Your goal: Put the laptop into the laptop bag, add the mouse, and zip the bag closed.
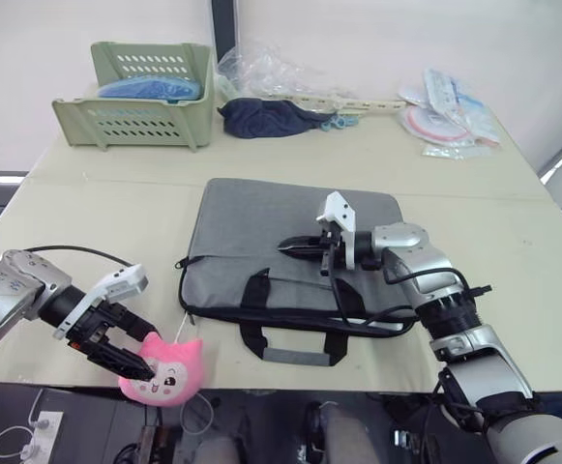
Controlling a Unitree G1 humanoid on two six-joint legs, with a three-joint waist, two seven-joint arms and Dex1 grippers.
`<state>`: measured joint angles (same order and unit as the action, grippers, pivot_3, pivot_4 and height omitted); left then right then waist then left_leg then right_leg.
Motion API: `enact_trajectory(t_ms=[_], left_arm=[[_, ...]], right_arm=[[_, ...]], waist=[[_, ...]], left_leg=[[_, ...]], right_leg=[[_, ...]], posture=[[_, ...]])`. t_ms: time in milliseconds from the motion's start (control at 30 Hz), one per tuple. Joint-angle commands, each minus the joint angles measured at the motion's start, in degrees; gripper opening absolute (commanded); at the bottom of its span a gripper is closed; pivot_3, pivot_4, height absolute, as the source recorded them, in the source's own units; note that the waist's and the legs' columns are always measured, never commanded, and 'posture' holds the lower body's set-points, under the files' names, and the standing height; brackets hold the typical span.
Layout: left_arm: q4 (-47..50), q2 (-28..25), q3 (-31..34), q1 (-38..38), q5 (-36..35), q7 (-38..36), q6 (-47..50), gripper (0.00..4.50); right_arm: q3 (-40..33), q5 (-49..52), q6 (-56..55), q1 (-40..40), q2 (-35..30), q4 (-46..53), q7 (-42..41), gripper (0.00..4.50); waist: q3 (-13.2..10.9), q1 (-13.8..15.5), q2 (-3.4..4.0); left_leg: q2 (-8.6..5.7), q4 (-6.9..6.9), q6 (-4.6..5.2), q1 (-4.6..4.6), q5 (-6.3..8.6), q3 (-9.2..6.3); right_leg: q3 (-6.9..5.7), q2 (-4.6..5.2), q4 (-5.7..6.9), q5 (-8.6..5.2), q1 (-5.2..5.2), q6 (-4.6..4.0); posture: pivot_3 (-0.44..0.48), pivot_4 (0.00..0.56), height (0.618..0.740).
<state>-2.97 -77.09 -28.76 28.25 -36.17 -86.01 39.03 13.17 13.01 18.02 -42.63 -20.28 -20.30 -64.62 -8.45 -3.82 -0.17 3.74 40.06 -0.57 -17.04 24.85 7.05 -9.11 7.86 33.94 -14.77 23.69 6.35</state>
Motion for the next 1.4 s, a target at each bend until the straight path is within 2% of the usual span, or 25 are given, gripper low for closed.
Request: enact_trajectory(t_ms=[33,67,100,200,433,533,667,833,1100,1400], left_arm=[[1.64,0.14,4.95,-1.71,-1.14,-5.98,1.53,4.39],[2.22,0.31,5.88,-2.4,-1.76,-5.42,2.61,4.39],[2.96,0.58,6.99,-3.29,-2.17,-4.49,3.42,4.16],[4.79,1.28,10.06,-6.15,-2.72,-2.7,4.55,3.24],[9.93,1.13,17.01,-12.83,-4.95,-1.18,8.99,0.04],[11.36,2.34,19.37,-14.64,-5.59,0.53,11.07,0.04],[13.7,5.25,22.97,-14.11,-10.72,2.81,18.37,0.04],[20.35,12.3,26.28,-16.05,-14.18,10.16,21.59,0.04],[24.81,22.54,25.59,-16.97,-14.11,18.84,22.94,0.04],[27.64,27.84,25.78,-17.43,-14.94,22.76,23.88,0.04]], right_arm=[[2.52,-2.81,2.82,3.19,-0.36,-4.64,0.46,0.0],[2.52,-2.84,2.72,3.1,-0.29,-4.8,0.46,0.0],[2.51,-2.85,2.61,3.01,-0.24,-4.96,0.45,0.0],[2.54,-2.84,2.51,2.9,-0.1,-5.07,0.44,0.0],[2.49,-2.94,2.2,2.65,0.0,-5.5,0.2,0.0],[2.47,-2.98,2.14,2.59,0.02,-5.63,0.13,0.0],[2.33,-3.02,2.07,2.41,0.05,-6.0,0.16,0.0],[2.3,-2.98,2.33,2.57,-0.2,-5.79,0.04,0.0],[2.61,-3.28,2.32,3.11,-0.03,-5.62,0.26,0.0],[2.89,-3.87,1.98,3.42,0.5,-6.26,1.09,0.0]], waist=[[0.0,0.02,0.0],[0.0,0.01,0.0],[0.0,0.01,0.01],[0.0,0.03,0.01],[-0.01,-0.12,0.02],[-0.01,-0.27,0.02],[-0.01,-0.26,0.02],[-0.01,-0.35,0.02],[0.0,-0.35,0.03],[0.04,-0.33,0.02]], left_leg=[[0.01,0.0,0.0,0.0,0.0,0.03],[0.01,0.0,0.0,0.0,0.0,0.03],[0.01,-0.01,0.0,0.01,0.0,0.04],[0.02,0.0,0.0,0.01,0.0,0.04],[0.04,-0.01,-0.01,0.01,0.0,0.05],[0.05,-0.02,-0.03,0.01,0.01,0.04],[0.06,-0.02,-0.03,0.0,0.01,0.02],[0.06,-0.02,-0.03,0.01,0.01,0.0],[0.05,-0.01,-0.05,0.01,0.0,-0.05],[0.05,-0.01,-0.05,0.03,0.0,-0.1]], right_leg=[[0.01,-0.02,-0.01,0.0,0.0,0.0],[0.01,-0.02,-0.01,0.0,0.0,0.0],[0.02,-0.02,-0.01,0.0,0.0,0.0],[0.02,-0.02,-0.01,0.0,0.0,-0.01],[0.04,-0.05,-0.02,-0.01,0.01,-0.02],[0.04,-0.07,-0.01,-0.03,0.02,-0.05],[0.05,-0.07,-0.02,-0.03,0.01,-0.06],[0.06,-0.07,-0.02,-0.03,0.01,-0.06],[0.07,-0.08,-0.03,-0.03,-0.01,-0.06],[0.1,-0.1,-0.07,-0.03,-0.07,-0.06]], posture=[[0.0,0.15,0.74],[0.0,0.15,0.74],[0.0,0.15,0.74],[0.0,0.15,0.74],[0.0,0.15,0.74],[0.0,0.15,0.74],[0.0,0.15,0.74],[0.0,0.15,0.74],[0.0,0.15,0.74],[0.0,0.15,0.74]])
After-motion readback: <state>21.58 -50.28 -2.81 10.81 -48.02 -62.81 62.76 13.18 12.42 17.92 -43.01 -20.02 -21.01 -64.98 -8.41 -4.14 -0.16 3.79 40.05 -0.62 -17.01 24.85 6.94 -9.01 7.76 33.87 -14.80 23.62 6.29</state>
